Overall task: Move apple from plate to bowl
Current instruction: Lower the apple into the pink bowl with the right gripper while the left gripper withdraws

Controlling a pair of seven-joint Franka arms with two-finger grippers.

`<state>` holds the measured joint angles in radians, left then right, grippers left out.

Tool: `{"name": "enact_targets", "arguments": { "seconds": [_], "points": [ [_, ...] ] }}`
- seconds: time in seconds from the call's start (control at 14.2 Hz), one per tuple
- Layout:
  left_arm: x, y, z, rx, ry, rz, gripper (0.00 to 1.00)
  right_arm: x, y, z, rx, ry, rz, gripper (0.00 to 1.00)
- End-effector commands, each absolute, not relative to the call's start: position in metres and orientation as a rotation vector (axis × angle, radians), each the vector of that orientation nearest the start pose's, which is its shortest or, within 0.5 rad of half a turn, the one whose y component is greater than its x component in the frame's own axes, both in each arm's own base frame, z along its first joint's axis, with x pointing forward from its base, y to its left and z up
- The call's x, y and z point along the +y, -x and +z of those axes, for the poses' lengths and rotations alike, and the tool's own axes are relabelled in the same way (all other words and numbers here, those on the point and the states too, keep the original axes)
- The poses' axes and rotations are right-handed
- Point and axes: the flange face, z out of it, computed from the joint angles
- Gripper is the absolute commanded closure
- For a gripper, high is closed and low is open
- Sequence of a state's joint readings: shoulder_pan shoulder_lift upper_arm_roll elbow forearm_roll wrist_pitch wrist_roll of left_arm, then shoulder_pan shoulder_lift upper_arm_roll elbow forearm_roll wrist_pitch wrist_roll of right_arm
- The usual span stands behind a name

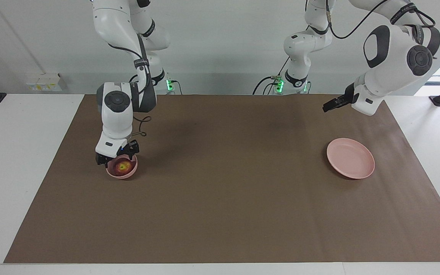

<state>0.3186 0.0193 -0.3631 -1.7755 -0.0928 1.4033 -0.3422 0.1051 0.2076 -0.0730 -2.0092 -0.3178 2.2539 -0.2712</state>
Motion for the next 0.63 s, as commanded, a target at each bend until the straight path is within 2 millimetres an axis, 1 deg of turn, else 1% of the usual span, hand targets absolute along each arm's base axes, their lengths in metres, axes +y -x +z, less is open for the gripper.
{"name": "enact_targets", "arguments": {
  "seconds": [0.0, 0.14, 0.21, 0.28, 0.35, 0.42, 0.56],
  "points": [
    [-0.041, -0.529, 0.519, -0.392, 3.103, 0.509, 0.00, 0.012, -0.586, 0.401, -0.640, 3.249, -0.090, 0.00],
    [-0.051, -0.533, 0.521, -0.249, 3.142, 0.443, 0.00, 0.016, -0.578, 0.435, -0.432, 3.235, -0.093, 0.00],
    [-0.056, -0.536, 0.521, -0.209, 3.153, 0.414, 0.00, 0.019, -0.573, 0.456, -0.327, 3.237, -0.114, 0.00],
    [-0.056, -0.538, 0.521, -0.201, 3.161, 0.391, 0.00, 0.019, -0.569, 0.475, -0.231, 3.242, -0.137, 0.00],
    [-0.052, -0.542, 0.522, -0.203, 3.170, 0.355, 0.00, 0.019, -0.563, 0.497, -0.151, 3.243, -0.146, 0.00],
    [-0.052, -0.546, 0.523, -0.172, 3.183, 0.306, 0.00, 0.018, -0.558, 0.518, -0.108, 3.246, -0.131, 0.00],
    [-0.040, -0.554, 0.529, -0.116, 3.204, 0.206, 0.00, 0.014, -0.552, 0.565, -0.054, 3.210, -0.112, 0.00]
  ]
}}
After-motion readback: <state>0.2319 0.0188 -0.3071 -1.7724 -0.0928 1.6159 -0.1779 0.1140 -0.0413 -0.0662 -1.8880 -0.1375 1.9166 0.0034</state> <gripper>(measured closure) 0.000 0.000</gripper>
